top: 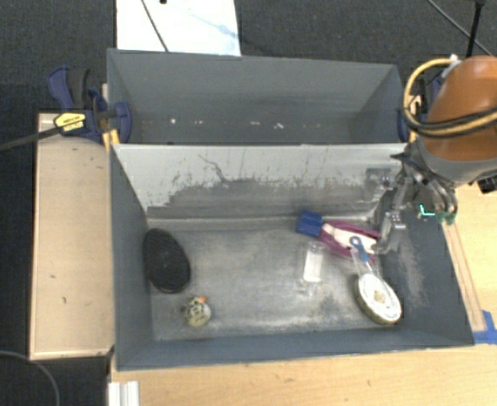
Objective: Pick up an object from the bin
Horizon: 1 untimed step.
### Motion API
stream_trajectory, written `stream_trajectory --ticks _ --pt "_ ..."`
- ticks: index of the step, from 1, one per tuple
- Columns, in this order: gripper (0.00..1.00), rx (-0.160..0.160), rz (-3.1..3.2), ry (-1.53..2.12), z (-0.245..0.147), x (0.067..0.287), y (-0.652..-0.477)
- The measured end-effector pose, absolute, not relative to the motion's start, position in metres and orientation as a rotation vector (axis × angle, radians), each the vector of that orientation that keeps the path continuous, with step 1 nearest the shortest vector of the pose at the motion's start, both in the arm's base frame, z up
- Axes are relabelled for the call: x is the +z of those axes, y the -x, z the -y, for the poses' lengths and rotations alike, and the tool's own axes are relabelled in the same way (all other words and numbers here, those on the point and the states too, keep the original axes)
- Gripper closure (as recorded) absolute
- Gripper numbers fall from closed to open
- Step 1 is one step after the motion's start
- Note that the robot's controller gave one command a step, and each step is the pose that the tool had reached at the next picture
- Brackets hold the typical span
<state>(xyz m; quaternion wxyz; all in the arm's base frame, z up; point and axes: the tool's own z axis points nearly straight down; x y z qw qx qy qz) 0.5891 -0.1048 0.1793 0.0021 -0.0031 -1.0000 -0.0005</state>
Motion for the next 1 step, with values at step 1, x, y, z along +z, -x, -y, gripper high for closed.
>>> stream_trajectory --ticks 1 --pt "0.00 -0.001 3.122 0.327 0.1344 0.0751 -0.5737"
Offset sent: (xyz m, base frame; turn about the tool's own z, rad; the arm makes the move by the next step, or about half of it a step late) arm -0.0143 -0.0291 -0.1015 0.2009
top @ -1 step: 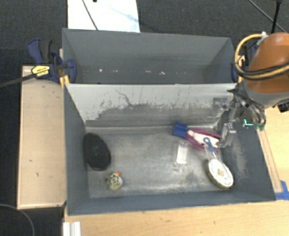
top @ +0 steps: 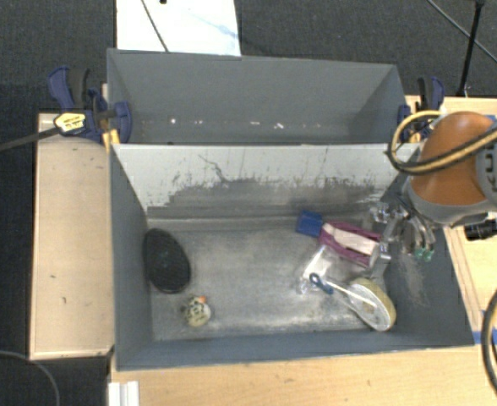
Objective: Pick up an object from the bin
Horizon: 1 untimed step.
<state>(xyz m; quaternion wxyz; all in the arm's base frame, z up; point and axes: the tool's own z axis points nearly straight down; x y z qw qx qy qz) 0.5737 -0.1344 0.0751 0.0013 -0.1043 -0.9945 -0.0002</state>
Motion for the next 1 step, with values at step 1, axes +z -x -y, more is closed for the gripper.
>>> stream_trajectory --ticks 1 --pt "1.00 0.000 3.127 0.318 0.1338 0.0781 -0.5751"
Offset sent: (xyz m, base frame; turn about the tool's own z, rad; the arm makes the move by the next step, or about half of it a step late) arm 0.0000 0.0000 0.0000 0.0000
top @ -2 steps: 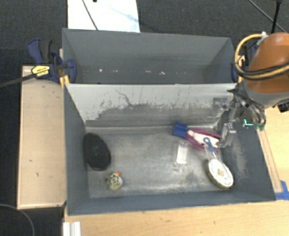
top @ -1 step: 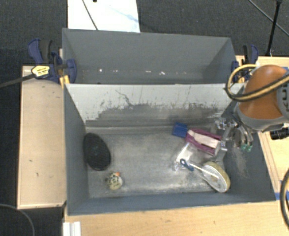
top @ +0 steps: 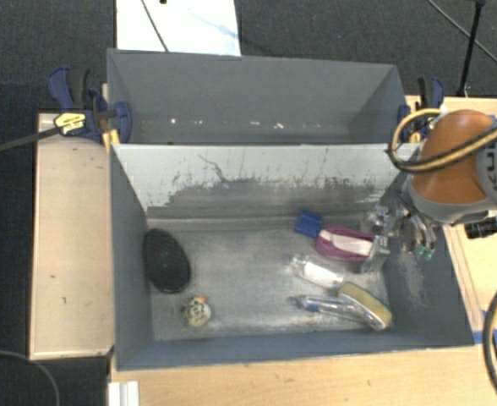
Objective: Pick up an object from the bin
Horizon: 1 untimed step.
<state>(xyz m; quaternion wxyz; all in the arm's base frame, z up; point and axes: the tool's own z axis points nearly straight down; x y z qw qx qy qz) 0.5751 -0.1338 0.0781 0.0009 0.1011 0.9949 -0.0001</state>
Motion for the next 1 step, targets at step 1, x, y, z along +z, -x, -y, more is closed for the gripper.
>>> stream_trajectory --ticks 1 --pt "1.00 -0.001 -3.119 -0.259 0.1132 0.2408 -0.5738"
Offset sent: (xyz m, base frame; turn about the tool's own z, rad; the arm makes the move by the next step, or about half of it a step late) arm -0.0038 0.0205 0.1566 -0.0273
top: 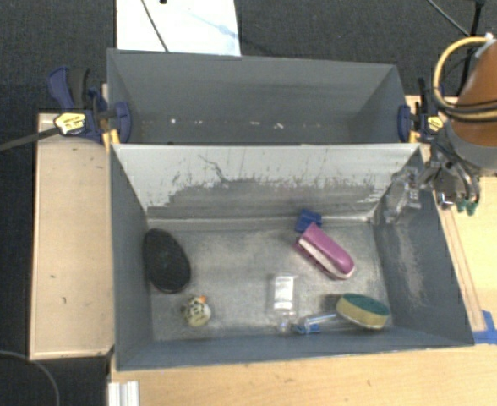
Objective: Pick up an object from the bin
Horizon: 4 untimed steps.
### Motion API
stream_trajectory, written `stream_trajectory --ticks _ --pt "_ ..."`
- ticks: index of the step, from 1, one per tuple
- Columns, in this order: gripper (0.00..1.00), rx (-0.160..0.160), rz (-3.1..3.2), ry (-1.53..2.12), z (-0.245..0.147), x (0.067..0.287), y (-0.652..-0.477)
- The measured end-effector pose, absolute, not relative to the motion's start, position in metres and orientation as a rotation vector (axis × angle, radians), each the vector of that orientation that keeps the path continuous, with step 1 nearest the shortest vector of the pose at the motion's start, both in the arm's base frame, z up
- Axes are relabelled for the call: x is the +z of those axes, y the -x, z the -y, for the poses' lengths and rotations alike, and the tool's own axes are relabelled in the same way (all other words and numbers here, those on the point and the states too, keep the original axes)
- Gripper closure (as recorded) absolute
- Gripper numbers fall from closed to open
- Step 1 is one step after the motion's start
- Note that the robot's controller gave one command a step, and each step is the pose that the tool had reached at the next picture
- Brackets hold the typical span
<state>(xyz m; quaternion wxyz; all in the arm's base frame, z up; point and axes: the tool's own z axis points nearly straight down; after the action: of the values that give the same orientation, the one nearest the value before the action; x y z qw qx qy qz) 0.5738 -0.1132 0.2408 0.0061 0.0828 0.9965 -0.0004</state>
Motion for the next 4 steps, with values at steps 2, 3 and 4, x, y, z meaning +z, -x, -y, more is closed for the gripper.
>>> stream_trajectory --ticks 2,3,4 --pt "1.00 0.000 -3.106 -0.381 0.118 0.259 -0.584" --pt "1.00 0.000 -3.138 -0.141 0.144 0.220 -0.560" --pt "0.00 0.000 -3.136 -0.139 0.144 0.221 -0.561"
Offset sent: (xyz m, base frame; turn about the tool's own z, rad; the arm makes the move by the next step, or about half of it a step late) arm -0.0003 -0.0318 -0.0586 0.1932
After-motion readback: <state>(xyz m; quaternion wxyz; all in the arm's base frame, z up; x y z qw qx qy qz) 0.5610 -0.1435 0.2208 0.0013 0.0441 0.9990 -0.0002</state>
